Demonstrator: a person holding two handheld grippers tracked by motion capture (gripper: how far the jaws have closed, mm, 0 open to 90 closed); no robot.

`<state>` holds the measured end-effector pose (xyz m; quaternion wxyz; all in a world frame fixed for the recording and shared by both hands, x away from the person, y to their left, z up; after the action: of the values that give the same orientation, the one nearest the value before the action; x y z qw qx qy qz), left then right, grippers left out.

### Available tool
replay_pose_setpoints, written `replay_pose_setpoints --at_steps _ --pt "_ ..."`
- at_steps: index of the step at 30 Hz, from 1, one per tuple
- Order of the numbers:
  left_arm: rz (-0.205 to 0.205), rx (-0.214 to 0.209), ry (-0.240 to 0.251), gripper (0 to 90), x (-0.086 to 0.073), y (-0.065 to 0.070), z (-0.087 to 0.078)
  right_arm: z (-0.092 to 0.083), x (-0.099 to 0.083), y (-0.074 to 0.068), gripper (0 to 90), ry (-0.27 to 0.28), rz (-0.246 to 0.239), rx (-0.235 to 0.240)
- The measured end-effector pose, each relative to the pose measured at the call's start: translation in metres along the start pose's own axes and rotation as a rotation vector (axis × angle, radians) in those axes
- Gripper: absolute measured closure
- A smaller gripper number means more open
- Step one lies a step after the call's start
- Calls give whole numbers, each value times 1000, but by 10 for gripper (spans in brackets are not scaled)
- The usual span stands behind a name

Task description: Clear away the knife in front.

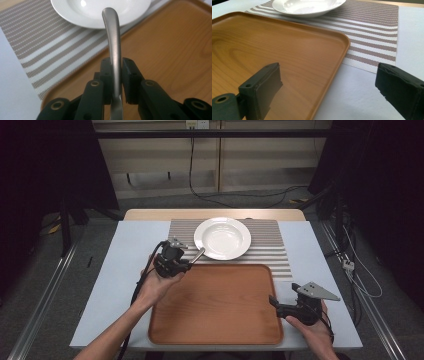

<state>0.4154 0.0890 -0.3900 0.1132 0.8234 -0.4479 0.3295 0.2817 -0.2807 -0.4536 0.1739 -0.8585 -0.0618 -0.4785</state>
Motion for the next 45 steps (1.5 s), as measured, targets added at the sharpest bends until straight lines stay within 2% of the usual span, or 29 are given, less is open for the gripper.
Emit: replay_pose_setpoints --at_steps 2,3,4,5,14,16,17,18,20,21,28,36,42,45 --pt "4 -8 -4 799 -4 3 1 0 0 0 63 -1 0 0" --pt "3 9 -12 799 -6 6 1 0 0 0 63 0 0 0" --pt "4 -15 -11 799 -8 6 2 0 0 0 63 -1 1 1" --pt "7 -19 -15 799 -11 8 3 0 0 0 63 -1 1 1" --pt "-6 -27 -51 799 -30 21 8 1 0 0 63 -6 2 4" --pt "-6 -38 -62 799 -33 25 9 1 0 0 63 -6 0 5" --pt "-4 -58 -80 799 -36 26 11 2 0 0 63 -6 -1 5" --pt "-7 -47 -87 799 -39 29 14 2 0 0 63 -6 0 5" --pt "-13 -66 -95 799 -42 30 16 3 0 0 63 -8 -1 4" --pt "-16 -56 -104 799 -43 31 19 3 0 0 63 -8 1 5" --pt "-33 -66 -125 798 -48 34 27 2 0 0 64 -10 -3 8" --pt "-77 -58 -105 796 -50 36 27 1 0 0 64 -8 -1 8" --pt "-91 -62 -95 793 -52 37 26 0 0 1 64 -8 -2 9" --pt "-80 -69 -93 772 -52 37 26 0 0 1 63 -7 -4 8"
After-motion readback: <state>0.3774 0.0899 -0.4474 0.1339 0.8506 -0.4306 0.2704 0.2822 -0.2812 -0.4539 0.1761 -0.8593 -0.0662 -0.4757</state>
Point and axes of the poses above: each handheld gripper's, and its own axes: z roughly forward along the jaws, x roughly out of its top, y roughly to its right, the point moved 1 cm from there along z, roughly forward along the jaws, and after that the axes turned 11 degrees about z, right-handed, at the moved point
